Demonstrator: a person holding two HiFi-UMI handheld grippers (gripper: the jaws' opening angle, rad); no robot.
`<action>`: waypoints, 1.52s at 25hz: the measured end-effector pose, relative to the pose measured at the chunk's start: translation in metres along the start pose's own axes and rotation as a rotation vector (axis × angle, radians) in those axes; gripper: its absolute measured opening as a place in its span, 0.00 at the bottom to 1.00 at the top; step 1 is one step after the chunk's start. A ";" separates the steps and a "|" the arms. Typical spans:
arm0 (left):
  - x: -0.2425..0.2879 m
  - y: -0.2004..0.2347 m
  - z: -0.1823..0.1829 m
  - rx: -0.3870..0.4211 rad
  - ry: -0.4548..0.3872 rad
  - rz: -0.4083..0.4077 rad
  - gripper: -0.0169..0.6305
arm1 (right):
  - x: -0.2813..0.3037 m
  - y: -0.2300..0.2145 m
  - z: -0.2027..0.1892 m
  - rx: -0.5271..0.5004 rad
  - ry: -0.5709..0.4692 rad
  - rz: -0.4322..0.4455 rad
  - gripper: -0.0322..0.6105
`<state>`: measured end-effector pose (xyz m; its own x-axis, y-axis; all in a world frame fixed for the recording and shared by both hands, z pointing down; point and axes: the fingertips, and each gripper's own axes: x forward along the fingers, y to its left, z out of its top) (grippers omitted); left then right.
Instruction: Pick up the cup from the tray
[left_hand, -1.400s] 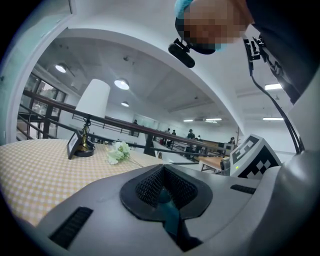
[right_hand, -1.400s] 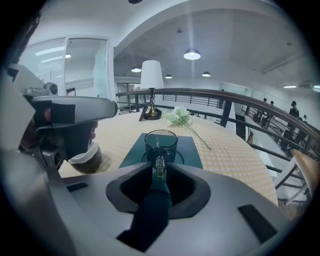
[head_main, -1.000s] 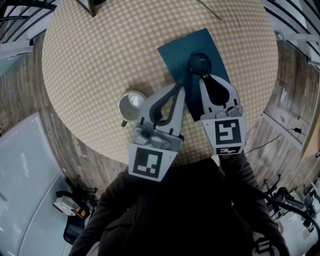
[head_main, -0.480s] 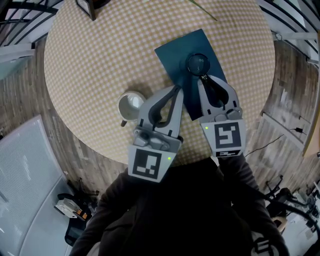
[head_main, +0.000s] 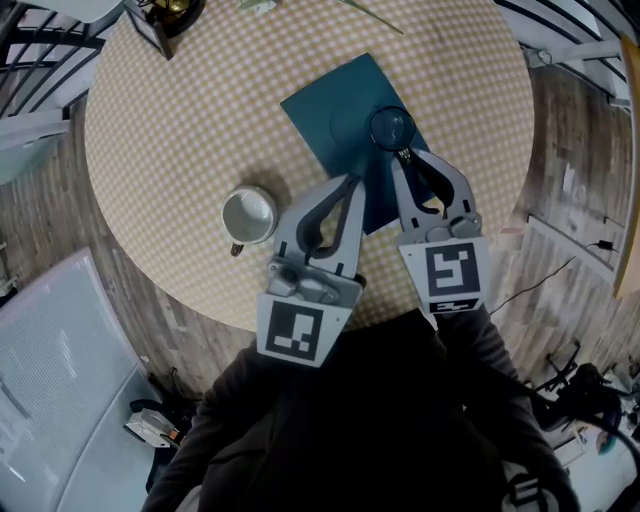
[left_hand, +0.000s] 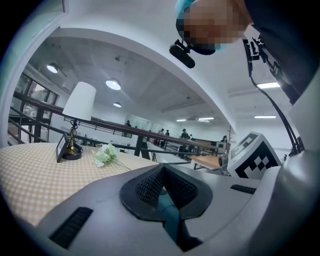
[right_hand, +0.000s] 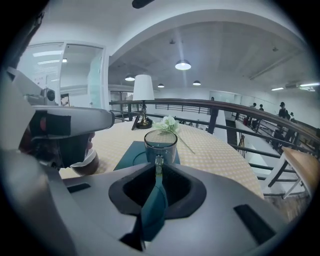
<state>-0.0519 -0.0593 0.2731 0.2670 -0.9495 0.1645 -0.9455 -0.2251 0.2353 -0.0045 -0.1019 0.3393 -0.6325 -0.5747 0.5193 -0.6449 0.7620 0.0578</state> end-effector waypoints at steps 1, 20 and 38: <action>0.002 -0.005 0.000 0.004 0.001 -0.011 0.04 | -0.003 -0.004 -0.002 0.000 -0.001 -0.008 0.11; 0.044 -0.096 -0.026 0.054 0.051 -0.148 0.04 | -0.069 -0.085 -0.068 0.117 0.029 -0.150 0.11; 0.071 -0.120 -0.059 0.055 0.117 -0.150 0.04 | -0.062 -0.108 -0.138 0.163 0.147 -0.116 0.11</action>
<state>0.0911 -0.0873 0.3131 0.4222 -0.8733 0.2430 -0.9015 -0.3764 0.2137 0.1633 -0.1072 0.4185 -0.4888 -0.5967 0.6363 -0.7779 0.6284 -0.0083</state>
